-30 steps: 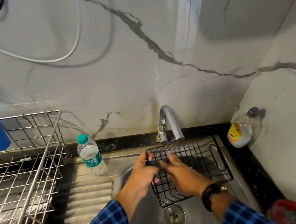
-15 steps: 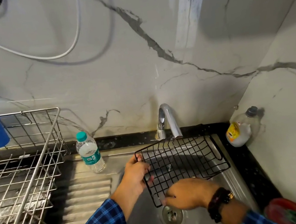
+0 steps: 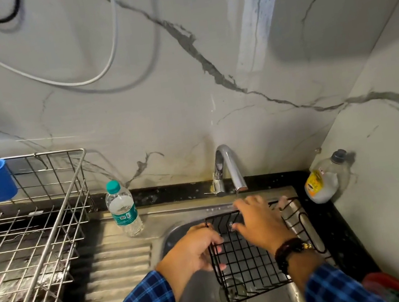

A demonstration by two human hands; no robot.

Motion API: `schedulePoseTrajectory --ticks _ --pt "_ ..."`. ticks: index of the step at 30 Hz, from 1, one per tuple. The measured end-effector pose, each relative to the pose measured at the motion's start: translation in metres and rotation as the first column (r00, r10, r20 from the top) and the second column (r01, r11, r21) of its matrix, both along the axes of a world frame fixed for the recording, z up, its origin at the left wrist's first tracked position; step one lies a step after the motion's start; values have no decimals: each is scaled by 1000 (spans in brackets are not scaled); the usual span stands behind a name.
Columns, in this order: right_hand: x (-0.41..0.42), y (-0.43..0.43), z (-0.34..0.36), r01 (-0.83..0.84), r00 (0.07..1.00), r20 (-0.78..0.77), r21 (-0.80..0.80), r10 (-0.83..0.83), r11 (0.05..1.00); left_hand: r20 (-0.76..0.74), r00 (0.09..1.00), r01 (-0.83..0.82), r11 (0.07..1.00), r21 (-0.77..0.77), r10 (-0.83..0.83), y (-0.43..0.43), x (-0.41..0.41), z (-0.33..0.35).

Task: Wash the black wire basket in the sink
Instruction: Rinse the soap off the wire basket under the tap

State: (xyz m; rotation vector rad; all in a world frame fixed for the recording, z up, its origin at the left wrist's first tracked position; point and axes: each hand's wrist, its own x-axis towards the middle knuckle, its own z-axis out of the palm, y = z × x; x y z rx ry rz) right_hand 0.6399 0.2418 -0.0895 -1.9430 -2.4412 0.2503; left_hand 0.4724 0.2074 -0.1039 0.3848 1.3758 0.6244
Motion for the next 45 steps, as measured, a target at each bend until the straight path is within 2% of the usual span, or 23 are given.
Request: schedulePoseTrajectory --ticks 3,5,10,14,16,18,19,20,21,22,24,25,26,28,30,31,33,35,37,40,41,43,45 --pt "-18 1 8 -334 932 95 -141 349 932 -54 993 105 994 3 -104 -6 10 -2" --pt "-22 5 14 -414 886 135 -200 443 888 -68 993 94 996 -5 -94 -8 13 -5" --pt "10 25 18 -375 918 30 -266 397 888 -11 1000 -20 1000 0 20 -6 3 -6" --pt "74 45 25 -263 947 117 -249 298 932 11 990 -137 990 -15 138 -5 -21 -6" --pt "97 45 28 -188 969 108 -258 222 948 7 986 -165 986 5 165 -4 -31 -4" --pt "101 41 22 -149 987 33 -221 160 964 5 984 -176 984 13 176 -1 -34 -1" --pt "98 41 13 -118 992 -70 -191 106 974 14 984 -179 984 8 179 1 -34 0" --pt "95 41 4 -60 972 -233 -164 21 985 34 981 -190 982 -3 190 2 -34 0" --pt "92 42 -4 22 904 -419 -158 -87 987 53 978 -203 979 -16 203 4 -34 0" --pt "89 42 -9 113 792 -578 -176 -196 978 70 974 -214 976 -26 216 7 -34 0" --pt "86 41 -12 246 528 -760 -288 -378 925 81 971 -225 974 -29 227 11 -37 1" --pt "85 38 -11 271 404 -785 -387 -469 881 71 972 -224 974 -20 225 13 -39 3" --pt "84 33 -10 263 326 -764 -493 -557 830 63 972 -228 974 -2 228 14 -39 6" --pt "84 19 -9 198 299 -684 -638 -666 744 42 970 -242 968 71 239 15 -41 14" --pt "82 11 -11 150 279 -699 -646 -659 749 12 971 -235 943 235 239 16 -43 21" --pt "80 9 -12 153 231 -744 -609 -627 778 19 972 -227 908 352 235 17 -45 24" --pt "78 7 -16 202 74 -817 -549 -572 811 40 982 -177 810 559 187 17 -46 28" --pt "77 3 -19 211 -27 -858 -506 -513 836 -7 992 -87 725 683 127 14 -45 32" --pt "77 -4 -24 179 12 -905 -417 -426 891 -190 976 75 666 743 102 11 -46 34" --pt "77 -18 -16 36 45 -944 -324 -325 945 -481 866 321 583 746 140 9 -54 24" --pt "79 -22 -12 -28 50 -949 -313 -311 949 -523 838 362 559 746 154 8 -58 19" --pt "89 -25 -7 -172 107 -946 -322 -307 931 -483 855 326 529 783 188 8 -63 8" --pt "102 -21 -5 -301 130 -911 -413 -392 859 -406 888 238 541 807 215 8 -66 1"
